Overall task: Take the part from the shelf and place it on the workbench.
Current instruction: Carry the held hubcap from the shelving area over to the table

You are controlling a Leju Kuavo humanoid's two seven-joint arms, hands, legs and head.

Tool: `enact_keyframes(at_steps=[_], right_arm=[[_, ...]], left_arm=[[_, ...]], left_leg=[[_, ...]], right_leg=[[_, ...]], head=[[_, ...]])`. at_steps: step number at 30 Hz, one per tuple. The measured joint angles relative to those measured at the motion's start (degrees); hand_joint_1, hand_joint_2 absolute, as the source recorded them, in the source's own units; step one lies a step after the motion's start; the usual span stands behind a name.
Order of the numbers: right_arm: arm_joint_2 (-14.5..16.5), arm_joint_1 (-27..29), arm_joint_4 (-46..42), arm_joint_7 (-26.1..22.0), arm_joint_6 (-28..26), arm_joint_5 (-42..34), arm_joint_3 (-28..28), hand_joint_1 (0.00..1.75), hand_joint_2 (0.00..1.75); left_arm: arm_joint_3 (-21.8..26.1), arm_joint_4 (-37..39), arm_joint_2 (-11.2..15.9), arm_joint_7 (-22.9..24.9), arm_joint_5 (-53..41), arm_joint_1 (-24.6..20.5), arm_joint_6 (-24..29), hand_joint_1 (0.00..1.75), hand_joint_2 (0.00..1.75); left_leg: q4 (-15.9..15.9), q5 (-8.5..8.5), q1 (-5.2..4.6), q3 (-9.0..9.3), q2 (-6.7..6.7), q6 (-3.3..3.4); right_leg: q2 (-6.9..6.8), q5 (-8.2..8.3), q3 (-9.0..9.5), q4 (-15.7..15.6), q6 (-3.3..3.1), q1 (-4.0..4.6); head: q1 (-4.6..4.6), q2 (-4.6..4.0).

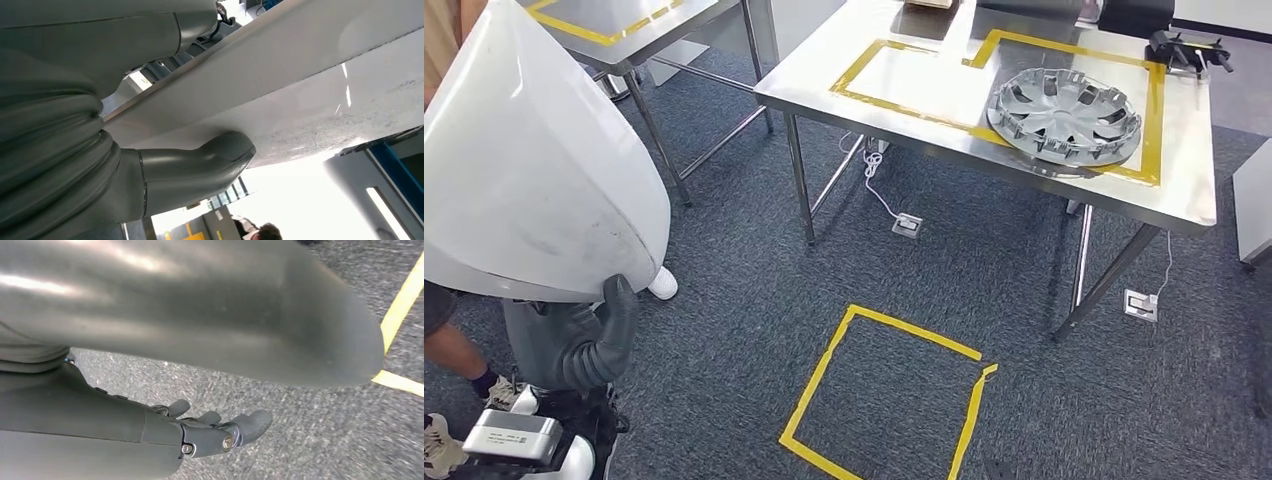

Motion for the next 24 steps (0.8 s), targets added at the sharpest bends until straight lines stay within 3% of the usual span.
enact_keyframes(at_steps=[2,5,7,9,10,11,12,14,16,20,22,24], right_arm=[[0.0,-0.1,0.0,0.1,0.0,0.1,0.0,0.0,0.0],[0.0,-0.2,0.0,0.1,0.1,0.1,0.0,0.0,0.0],[0.0,-0.4,0.0,0.2,0.0,-0.1,0.0,0.0,0.0],[0.0,-0.4,0.0,0.7,-0.3,-0.7,-0.2,0.0,0.0],[-0.1,-0.3,0.0,0.9,-0.4,-0.9,-0.4,0.0,0.0],[-0.1,-0.2,0.0,1.1,-0.5,-1.1,-0.6,0.0,0.0],[-0.1,-0.2,0.0,1.1,-0.5,-1.2,-0.8,0.0,0.0],[-0.1,-0.1,0.0,1.1,-0.5,-1.3,-0.9,0.0,0.0],[-0.2,-0.2,0.0,1.1,-0.5,-1.3,-1.0,0.0,0.0],[-0.2,-0.1,0.0,1.2,-0.5,-1.4,-1.1,0.0,0.0],[-0.2,-0.2,0.0,1.2,-0.6,-1.4,-1.1,0.0,0.0],[-0.3,-0.2,0.0,1.2,-0.6,-1.4,-1.1,0.0,0.0]], left_arm=[[0.0,-0.2,0.0,0.1,0.0,0.0,0.0,1.75,1.75],[0.0,-0.5,-0.1,0.1,-0.1,0.0,0.0,1.75,1.75],[0.1,-0.6,-0.2,0.1,-0.1,-0.1,0.0,1.75,1.75],[0.1,-0.6,-0.2,0.1,-0.2,-0.1,0.0,1.75,1.75],[0.1,-0.5,-0.2,0.1,-0.2,-0.1,-0.1,1.75,1.75],[0.1,-0.4,-0.2,0.1,-0.3,-0.1,-0.1,1.75,1.75],[0.1,-0.3,-0.2,0.1,-0.3,-0.1,-0.1,1.75,1.75],[0.1,-0.2,-0.2,0.1,-0.3,-0.1,-0.1,1.75,1.75],[0.1,-0.2,-0.2,0.2,-0.3,-0.1,-0.1,1.75,1.75],[0.0,-0.1,-0.2,0.2,-0.3,-0.1,-0.1,1.75,1.75],[0.0,-0.1,-0.2,0.2,-0.3,-0.2,-0.1,1.75,1.75],[0.0,-0.1,-0.2,0.1,-0.4,-0.2,0.0,1.75,1.75]], left_leg=[[-2.2,-0.2,-0.42,1.08,-0.07,0.54],[-3.0,-0.46,-0.2,2.14,-0.33,1.22],[-3.5,-0.74,0.01,3.01,-0.27,1.67],[-3.5,-1.16,0.0,3.29,-0.24,1.93],[-3.5,-1.41,-0.01,3.48,-0.28,1.94],[-3.5,-1.68,0.01,3.77,-0.34,1.88],[-3.4,-2.0,0.04,4.18,-0.39,1.74],[-3.4,-2.75,0.08,5.16,-0.42,1.27],[-3.2,-3.45,0.01,5.61,-0.42,0.56],[-1.5,-4.06,0.09,5.72,-0.32,-0.82],[2.5,-6.18,0.22,3.7,-0.17,-1.2],[9.7,-9.21,0.26,-0.72,-0.11,-1.53]], right_leg=[[-0.04,-0.22,0.18,0.0,0.7,-0.04],[-0.12,-0.46,0.1,1.5,1.5,-0.12],[-0.14,-2.4,-2.62,6.4,1.98,-0.23],[-0.13,-4.98,-7.4,13.4,2.49,-0.32],[-0.13,-5.38,-9.3,15.6,2.66,-0.39],[-0.14,-4.6,-10.23,15.8,2.75,-0.47],[-0.14,-2.6,-9.98,13.7,2.77,-0.59],[-0.17,2.36,-7.24,5.9,2.75,-0.79],[-0.27,3.52,-5.28,1.0,2.21,-0.57],[-0.2,3.31,-3.91,0.1,0.21,-0.4],[-0.19,2.87,-2.99,0.0,-0.52,-0.39],[-0.1,2.22,-2.39,0.0,-0.89,-0.28]], head=[[0.03,-0.01],[0.09,-0.01],[0.22,0.0],[0.31,0.0],[0.31,0.0],[0.33,0.0],[0.34,0.0],[0.34,0.0],[0.32,0.0],[0.24,0.0],[0.14,0.0],[0.07,0.0]])
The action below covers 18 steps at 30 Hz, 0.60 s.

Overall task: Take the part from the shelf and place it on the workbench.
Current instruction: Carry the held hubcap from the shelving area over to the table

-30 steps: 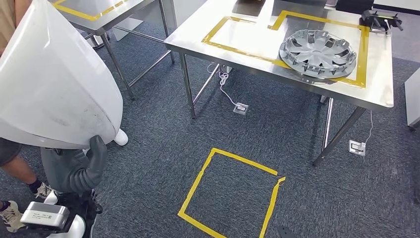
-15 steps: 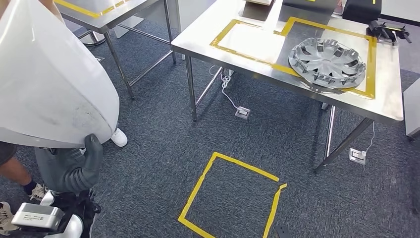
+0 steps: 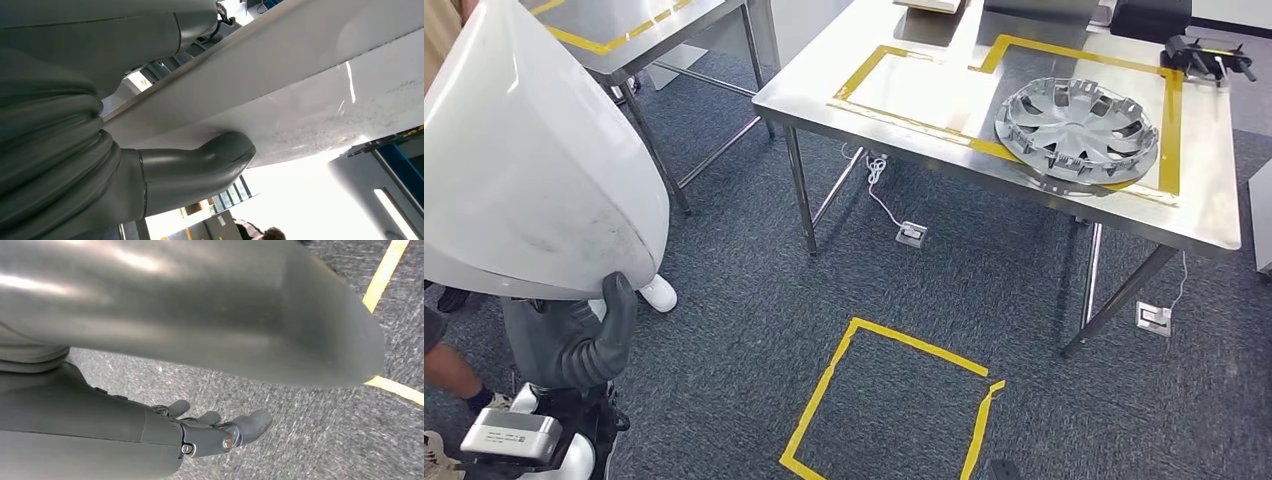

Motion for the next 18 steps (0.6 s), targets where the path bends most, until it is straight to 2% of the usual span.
enact_keyframes(at_steps=[1,2,3,5,6,7,8,10,11,12,13,14,16,17,18], right_arm=[[0.0,0.1,0.0,0.0,0.0,0.0,0.0,0.0,0.0],[0.0,0.1,0.0,0.0,0.0,0.0,0.0,0.0,0.0],[0.0,0.1,0.0,0.1,0.0,0.0,0.0,0.0,0.0],[0.0,0.1,0.0,0.3,0.0,0.1,0.0,0.0,0.0],[0.0,0.0,0.0,0.4,0.0,0.1,0.0,0.0,0.0],[0.0,-0.1,0.0,0.5,0.0,0.2,0.0,0.0,0.0],[0.0,-0.1,0.0,0.7,0.0,0.3,0.0,0.0,0.0],[-0.1,-0.2,0.0,0.8,0.0,0.4,0.0,0.0,0.0],[-0.1,-0.2,0.0,0.9,0.0,0.5,0.0,0.0,0.0],[-0.1,-0.3,0.0,0.9,0.1,0.6,0.0,0.0,0.0],[-0.1,-0.5,0.0,1.0,0.1,0.7,0.0,0.0,0.0],[-0.1,-0.7,0.0,1.1,0.1,0.9,0.0,0.0,0.0],[-0.2,-1.0,0.0,1.4,0.0,1.2,0.0,0.0,0.0],[-0.3,-1.0,0.0,1.5,0.0,1.3,0.0,0.0,0.0],[-0.4,-0.9,0.0,1.6,0.1,1.5,0.0,0.0,0.0]], left_arm=[[0.0,0.1,0.0,0.0,-0.1,0.1,0.1,1.75,1.75],[0.0,0.1,0.0,-0.1,-0.2,0.3,0.4,1.75,1.75],[0.0,0.2,0.1,-0.2,-0.2,0.5,0.7,1.75,1.75],[0.0,0.2,0.1,-0.5,-0.4,0.8,1.4,1.75,1.75],[0.0,0.2,0.2,-0.6,-0.4,1.0,1.6,1.75,1.75],[0.0,0.2,0.2,-0.7,-0.5,1.1,1.8,1.75,1.75],[0.0,0.3,0.3,-0.7,-0.5,1.3,1.9,1.75,1.75],[0.0,0.3,0.3,-0.7,-0.6,1.4,2.2,1.75,1.75],[0.0,0.2,0.3,-0.7,-0.6,1.4,2.3,1.75,1.75],[0.0,0.2,0.3,-0.7,-0.6,1.3,2.3,1.75,1.75],[0.0,0.2,0.2,-0.7,-0.6,1.2,2.4,1.75,1.75],[0.0,0.2,0.2,-0.7,-0.6,1.1,2.5,1.75,1.75],[0.0,0.1,0.2,-0.7,-0.7,1.0,2.5,1.75,1.75],[0.0,0.1,0.2,-0.7,-0.6,1.0,2.5,1.75,1.75],[0.0,0.1,0.2,-0.7,-0.6,1.0,2.5,1.75,1.75]], left_leg=[[2.9,-0.74,0.01,-2.13,0.0,-0.1],[3.9,-0.31,0.01,-3.41,0.0,-0.08],[2.6,1.38,0.01,-3.52,-0.03,0.01],[-4.7,6.76,0.02,-1.11,-0.89,0.34],[-8.3,8.32,0.01,0.01,-1.82,0.54],[-10.7,9.17,-0.07,0.8,-2.67,0.79],[-11.7,9.22,-0.18,1.04,-3.24,1.08],[-12.3,9.09,-0.28,1.59,-2.74,1.78],[-12.7,9.06,-0.21,2.2,-2.22,2.14],[-13.1,8.89,-0.1,2.92,-1.74,2.5],[-13.4,8.7,-0.02,3.56,-1.28,2.77],[-13.5,8.39,-0.03,4.0,-0.83,3.02],[-13.5,7.7,-0.09,4.55,-0.23,3.24],[-13.5,7.32,-0.11,4.92,-0.07,3.26],[-13.5,6.93,-0.11,5.39,-0.01,3.2]], right_leg=[[0.17,-0.34,0.31,0.0,-0.01,0.05],[0.45,-0.71,0.71,0.0,0.03,0.08],[0.86,-1.1,1.25,0.0,0.1,0.08],[1.76,-2.01,2.43,0.0,0.34,-0.01],[2.26,-2.35,2.8,0.0,0.55,-0.09],[2.73,-2.6,2.83,0.0,0.87,-0.24],[3.18,-2.65,2.75,0.0,1.27,-0.38],[3.8,-2.5,2.71,0.1,2.02,-0.48],[3.51,-2.4,2.56,0.8,2.26,-0.42],[2.79,-2.52,1.78,2.4,2.42,-0.32],[1.93,-3.06,0.25,5.1,2.6,-0.27],[1.03,-4.13,-2.0,8.6,2.82,-0.22],[0.32,-6.6,-6.82,15.1,3.28,-0.23],[0.24,-6.74,-8.3,16.3,3.4,-0.26],[0.18,-5.53,-8.71,15.5,3.43,-0.3]], head=[[-0.01,0.0],[0.01,0.0],[0.0,0.0],[0.03,0.0],[0.07,0.0],[0.04,0.0],[0.01,0.0],[-0.07,0.0],[-0.01,0.0],[0.08,0.0],[0.13,0.0],[0.2,0.0],[0.23,0.0],[0.26,0.0],[0.27,0.0]])
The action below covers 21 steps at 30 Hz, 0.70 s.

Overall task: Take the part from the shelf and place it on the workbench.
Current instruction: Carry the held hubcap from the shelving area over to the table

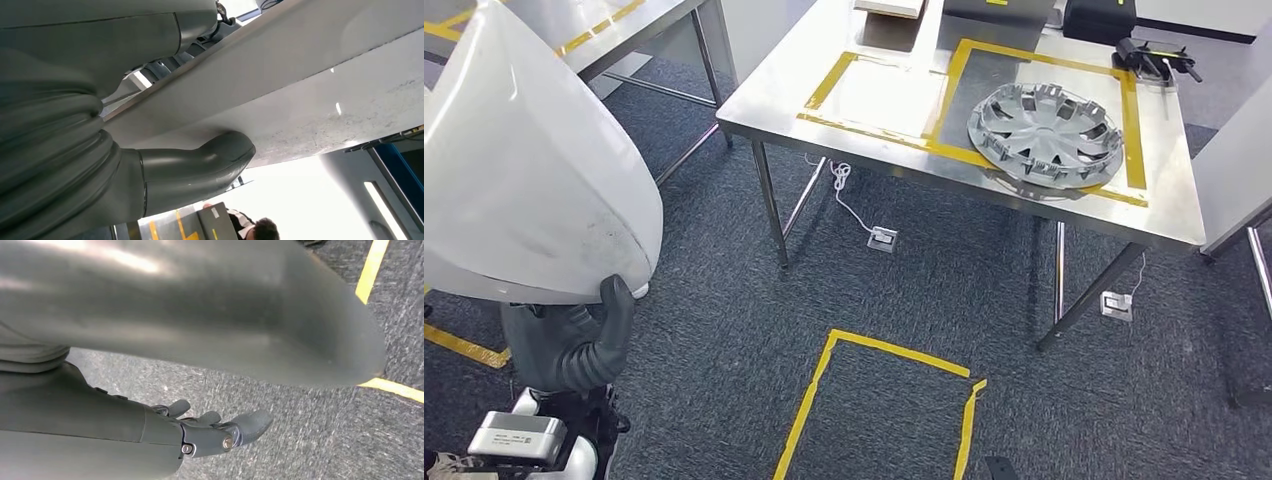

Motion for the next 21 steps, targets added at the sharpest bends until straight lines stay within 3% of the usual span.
enact_keyframes(at_steps=[2,4,5,9,11,13,14,15,16,18,20,21], right_arm=[[-0.1,0.0,0.0,0.0,0.1,0.2,0.0,0.0,0.0],[-0.2,0.0,0.0,0.0,0.2,0.4,0.0,0.0,0.0],[-0.3,0.0,0.0,0.0,0.2,0.4,0.0,0.0,0.0],[-0.4,0.1,0.0,0.0,0.3,0.3,0.0,0.0,0.0],[-0.5,0.1,0.0,-0.1,0.3,0.2,0.0,0.0,0.0],[-0.5,0.1,0.0,-0.1,0.3,0.1,0.0,0.0,0.0],[-0.5,0.2,0.0,-0.1,0.4,0.1,0.0,0.0,0.0],[-0.5,0.3,0.0,-0.1,0.4,0.1,0.0,0.0,0.0],[-0.5,0.4,0.0,-0.1,0.4,0.1,0.0,0.0,0.0],[-0.5,0.5,0.0,-0.1,0.4,0.1,0.0,0.0,0.0],[-0.5,0.4,0.0,0.0,0.4,-0.1,0.0,0.0,0.0],[-0.5,0.3,0.0,0.1,0.3,-0.3,0.0,0.0,0.0]], left_arm=[[0.0,0.0,0.0,0.0,0.0,0.0,0.0,1.75,1.75],[0.0,0.0,0.0,0.0,0.1,0.0,0.0,1.75,1.75],[0.0,0.0,0.1,0.0,0.1,0.0,-0.1,1.75,1.75],[0.0,0.0,0.5,0.0,0.3,-0.1,-0.3,1.75,1.75],[0.0,0.0,0.7,-0.1,0.6,-0.1,-0.3,1.75,1.75],[0.0,0.0,0.9,-0.1,0.7,0.0,-0.3,1.75,1.75],[0.0,0.1,1.0,-0.1,0.7,0.0,-0.3,1.75,1.75],[0.0,0.1,1.0,-0.1,0.7,0.1,-0.3,1.75,1.75],[0.0,0.1,1.1,-0.1,0.7,0.1,-0.3,1.75,1.75],[0.0,0.2,1.1,-0.1,0.7,0.1,-0.3,1.75,1.75],[0.0,0.3,1.2,0.0,0.8,0.1,-0.5,1.75,1.75],[0.0,0.3,1.2,0.1,1.0,0.0,-0.7,1.75,1.75]], left_leg=[[0.0,-0.89,0.0,1.08,0.04,-0.25],[0.2,-1.73,-0.15,1.81,0.02,-0.72],[0.2,-2.04,-0.23,1.92,0.01,-1.05],[2.5,-2.8,-0.21,1.93,0.01,-2.3],[7.9,-4.62,-0.05,-1.09,0.05,-2.66],[15.0,-7.38,0.01,-5.9,0.05,-2.91],[16.9,-8.02,0.03,-7.72,0.06,-3.0],[17.0,-7.51,0.05,-8.59,0.06,-3.04],[14.9,-5.67,0.08,-8.4,0.06,-3.06],[7.1,-0.24,0.12,-6.12,-0.22,-2.93],[2.5,1.67,0.0,-4.61,-0.72,-2.25],[2.1,1.43,-0.06,-4.53,-0.88,-1.82]], right_leg=[[-0.18,5.39,2.01,-7.0,-0.19,-0.07],[-0.43,7.99,4.29,-13.6,-0.58,0.12],[-0.5,8.25,4.82,-15.0,-0.83,0.26],[-0.29,7.75,6.31,-15.7,-2.27,0.14],[-0.23,7.24,7.26,-15.8,-2.86,0.08],[-0.2,6.55,7.95,-15.8,-3.08,0.11],[-0.16,6.16,8.36,-15.8,-3.06,0.12],[-0.11,5.75,8.87,-15.8,-2.99,0.11],[-0.04,5.3,9.5,-15.8,-2.87,0.07],[0.24,4.29,10.62,-15.7,-2.41,0.05],[0.68,3.5,10.92,-15.7,-1.69,0.11],[0.93,3.37,10.95,-15.5,-1.3,0.21]], head=[[0.04,0.0],[0.05,0.0],[0.04,0.0],[-0.09,0.0],[-0.27,0.0],[-0.35,0.0],[-0.37,0.0],[-0.37,0.0],[-0.37,0.0],[-0.4,0.0],[-0.44,0.0],[-0.4,0.0]])
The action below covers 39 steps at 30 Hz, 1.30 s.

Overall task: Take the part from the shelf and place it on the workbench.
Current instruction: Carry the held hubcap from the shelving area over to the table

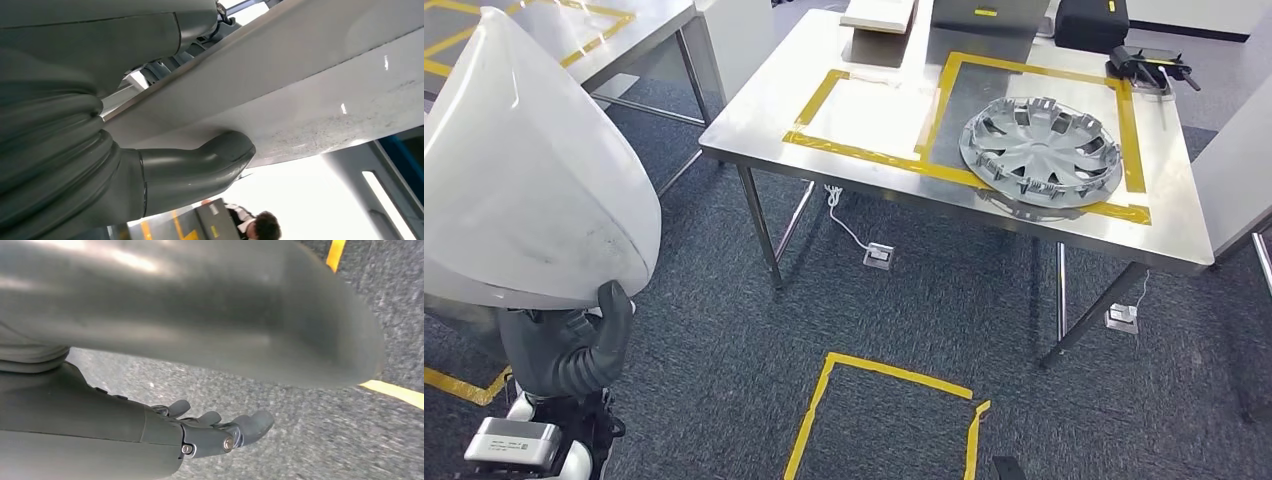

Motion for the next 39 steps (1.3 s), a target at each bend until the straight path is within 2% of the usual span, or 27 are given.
enact_keyframes(at_steps=[2,4,7,8,9,10,12,13,15,17,18,19,21,23,24,25,26,27,28,29,30,32,33,35,37,38,39], right_arm=[[0.0,0.0,0.0,0.2,-0.3,-0.6,-0.2,0.0,0.0],[0.1,0.0,0.0,0.0,-0.6,-1.2,-0.7,0.0,0.0],[0.2,0.0,0.0,-0.4,-0.8,-1.7,-1.3,0.0,0.0],[0.2,0.1,0.0,-0.4,-0.8,-1.8,-1.4,0.0,0.0],[0.2,0.3,0.0,-0.5,-0.9,-1.8,-1.5,0.0,0.0],[0.2,0.4,0.0,-0.5,-0.9,-1.8,-1.6,0.0,0.0],[0.2,0.6,0.0,-0.6,-0.9,-1.8,-1.8,0.0,0.0],[0.2,0.5,0.0,-0.6,-0.9,-1.8,-1.9,0.0,0.0],[0.2,0.4,0.0,-0.8,-1.1,-2.3,-2.2,0.0,0.0],[0.2,0.6,0.0,-1.5,-1.9,-3.7,-2.8,0.0,0.0],[0.2,0.7,0.0,-2.0,-2.4,-4.7,-3.3,0.0,0.0],[0.2,0.7,0.0,-2.6,-2.7,-5.6,-3.9,0.0,0.0],[0.3,0.5,0.0,-3.5,-2.9,-7.4,-5.2,0.0,0.0],[0.4,0.4,0.0,-3.9,-2.8,-8.6,-6.4,0.0,0.0],[0.5,0.5,0.0,-4.0,-2.8,-9.0,-6.9,0.0,0.0],[0.6,0.6,0.0,-4.0,-2.7,-9.3,-7.4,0.0,0.0],[0.7,0.6,0.0,-4.0,-2.8,-9.6,-7.8,0.0,0.0],[0.9,0.6,0.0,-4.0,-2.9,-10.0,-8.3,0.0,0.0],[1.0,0.6,0.0,-4.0,-3.0,-10.4,-8.7,0.0,0.0],[1.1,0.5,0.0,-3.9,-3.0,-10.8,-9.2,0.0,0.0],[1.2,0.5,0.0,-3.9,-3.1,-11.1,-9.6,0.0,0.0],[1.4,0.6,0.0,-3.9,-3.1,-11.5,-10.3,0.0,0.0],[1.4,0.7,0.0,-3.9,-3.2,-11.5,-10.5,0.0,0.0],[1.6,0.5,0.0,-3.9,-3.1,-11.5,-11.0,0.0,0.0],[1.7,0.2,0.0,-3.9,-3.1,-11.5,-11.2,0.0,0.0],[1.7,0.2,0.0,-3.9,-3.1,-11.5,-11.3,0.0,0.0],[1.7,0.3,0.0,-3.9,-3.1,-11.5,-11.4,0.0,0.0]], left_arm=[[0.0,0.1,-0.2,0.4,0.2,-0.3,-0.6,1.75,1.75],[-0.1,0.3,-0.5,0.6,0.5,-0.9,-1.0,1.75,1.75],[-0.1,1.0,-0.7,0.5,1.0,-1.3,-1.3,1.75,1.75],[-0.1,1.2,-0.7,0.4,1.1,-1.4,-1.4,1.75,1.75],[-0.1,1.5,-0.7,0.4,1.1,-1.4,-1.4,1.75,1.75],[-0.2,1.7,-0.8,0.4,1.2,-1.4,-1.4,1.75,1.75],[-0.2,2.1,-0.9,0.3,1.2,-1.5,-1.4,1.75,1.75],[-0.3,2.2,-0.9,0.3,1.2,-1.5,-1.4,1.75,1.75],[-0.4,2.5,-0.9,0.3,1.2,-1.6,-1.4,1.75,1.75],[-0.5,2.7,-0.9,0.3,1.3,-1.8,-1.5,1.75,1.75],[-0.6,3.0,-1.0,0.3,1.3,-2.1,-1.5,1.75,1.75],[-0.6,3.2,-1.0,0.2,1.4,-2.4,-1.5,1.75,1.75],[-0.7,3.7,-1.0,0.2,1.4,-3.1,-1.5,1.75,1.75],[-0.7,4.1,-0.9,0.3,1.4,-3.3,-1.5,1.75,1.75],[-0.7,4.2,-0.8,0.3,1.4,-3.3,-1.4,1.75,1.75],[-0.7,4.4,-0.8,0.3,1.4,-3.3,-1.4,1.75,1.75],[-0.7,4.4,-0.8,0.3,1.4,-3.3,-1.4,1.75,1.75],[-0.7,4.5,-0.8,0.4,1.3,-3.3,-1.4,1.75,1.75],[-0.7,4.6,-0.7,0.4,1.2,-3.3,-1.4,1.75,1.75],[-0.7,4.7,-0.7,0.6,1.0,-3.3,-1.4,1.75,1.75],[-0.7,4.7,-0.7,0.7,0.9,-3.3,-1.4,1.75,1.75],[-0.7,4.8,-0.8,0.9,0.7,-3.4,-1.4,1.75,1.75],[-0.7,4.8,-0.8,1.0,0.7,-3.4,-1.4,1.75,1.75],[-0.6,4.8,-0.9,1.0,0.7,-3.5,-1.4,1.75,1.75],[-0.6,4.8,-1.0,1.0,0.7,-3.5,-1.4,1.75,1.75],[-0.6,4.9,-1.0,1.0,0.7,-3.4,-1.4,1.75,1.75],[-0.6,4.9,-1.0,1.0,0.7,-3.4,-1.4,1.75,1.75]], left_leg=[[-0.1,0.38,0.04,0.57,0.52,0.93],[-0.3,0.0,0.11,1.4,1.25,1.71],[-0.3,-1.04,-0.13,2.33,2.47,2.44],[-0.3,-1.43,-0.29,2.68,2.87,2.54],[-0.3,-1.86,-0.44,3.13,3.27,2.59],[-0.3,-2.34,-0.59,3.73,3.71,2.59],[-0.4,-3.39,-0.83,5.1,4.74,2.5],[-0.4,-3.85,-0.95,5.66,5.25,2.34],[-0.3,-4.48,-1.09,6.39,6.25,1.73],[0.3,-4.63,-1.06,6.97,6.71,0.99],[1.1,-4.68,-0.96,7.04,6.06,0.68],[2.6,-5.02,-0.81,6.45,4.89,0.35],[8.4,-7.13,-0.38,3.15,2.32,-0.38],[14.5,-10.05,0.04,-1.23,1.5,-1.03],[15.5,-10.53,0.18,-2.57,1.45,-1.21],[14.5,-9.65,0.31,-2.96,1.38,-1.34],[11.5,-7.37,0.44,-2.41,1.06,-1.43],[7.4,-4.18,0.64,-1.4,0.1,-1.53],[3.7,-1.94,0.76,-0.52,-1.11,-1.58],[1.2,-0.54,0.79,0.15,-2.19,-1.43],[-0.1,0.06,0.73,0.43,-2.87,-1.09],[-0.4,-0.12,0.56,0.95,-2.2,0.04],[-0.5,0.03,0.59,1.45,-1.55,0.59],[-0.7,-0.41,0.64,2.54,-0.16,1.44],[-0.8,-1.15,0.38,3.18,1.32,1.95],[-0.8,-1.54,0.23,3.45,2.03,2.05],[-0.8,-1.96,0.08,3.83,2.72,2.1]], right_leg=[[0.14,-0.17,0.08,0.4,0.56,0.02],[-0.25,-0.92,-1.1,3.3,0.97,0.01],[-0.96,-5.02,-7.51,13.5,1.45,0.05],[-1.0,-5.75,-9.5,15.9,1.43,0.08],[-1.06,-5.27,-10.62,16.5,1.27,0.15],[-1.21,-3.45,-10.62,14.8,0.99,0.26],[-2.8,1.77,-8.29,7.3,-0.02,0.85],[-3.9,2.85,-7.24,4.1,-0.49,1.23],[-5.22,3.06,-6.4,1.4,-1.19,1.75],[-4.19,3.45,-5.69,0.8,-1.65,1.51],[-3.56,3.83,-5.07,0.4,-1.91,1.24],[-2.94,3.85,-4.44,0.3,-2.1,0.98],[-1.64,3.64,-3.71,0.1,-2.36,0.55],[-0.03,3.15,-3.28,0.1,-2.35,0.33],[0.81,2.86,-2.95,0.1,-2.23,0.23],[1.67,2.53,-2.5,0.1,-2.05,0.12],[2.51,2.15,-1.96,0.2,-1.82,-0.02],[3.32,1.75,-1.5,0.2,-1.54,-0.16],[4.08,1.36,-1.12,0.3,-1.2,-0.26],[4.75,1.02,-0.99,0.3,-0.8,-0.35],[5.29,0.87,-1.01,0.3,-0.33,-0.44],[5.86,0.89,-1.02,0.4,0.49,-0.45],[5.3,0.75,-1.0,0.7,0.77,-0.39],[2.52,-0.9,-2.47,3.8,1.19,-0.12],[-0.28,-3.92,-6.87,10.9,1.59,0.04],[-0.78,-5.01,-9.3,14.4,1.67,0.03],[-0.99,-5.13,-11.03,16.3,1.58,0.04]], head=[[0.1,0.0],[0.19,0.0],[0.32,0.0],[0.32,0.0],[0.33,0.0],[0.33,0.0],[0.32,-0.01],[0.29,-0.01],[0.25,-0.01],[0.26,0.0],[0.2,0.0],[0.09,0.0],[-0.14,0.0],[-0.16,-0.01],[-0.15,-0.01],[-0.16,-0.01],[-0.16,-0.01],[-0.16,0.0],[-0.17,0.0],[-0.18,0.0],[-0.2,0.0],[-0.16,0.0],[-0.13,0.0],[0.14,0.0],[0.38,0.0],[0.4,0.0],[0.41,0.0]])
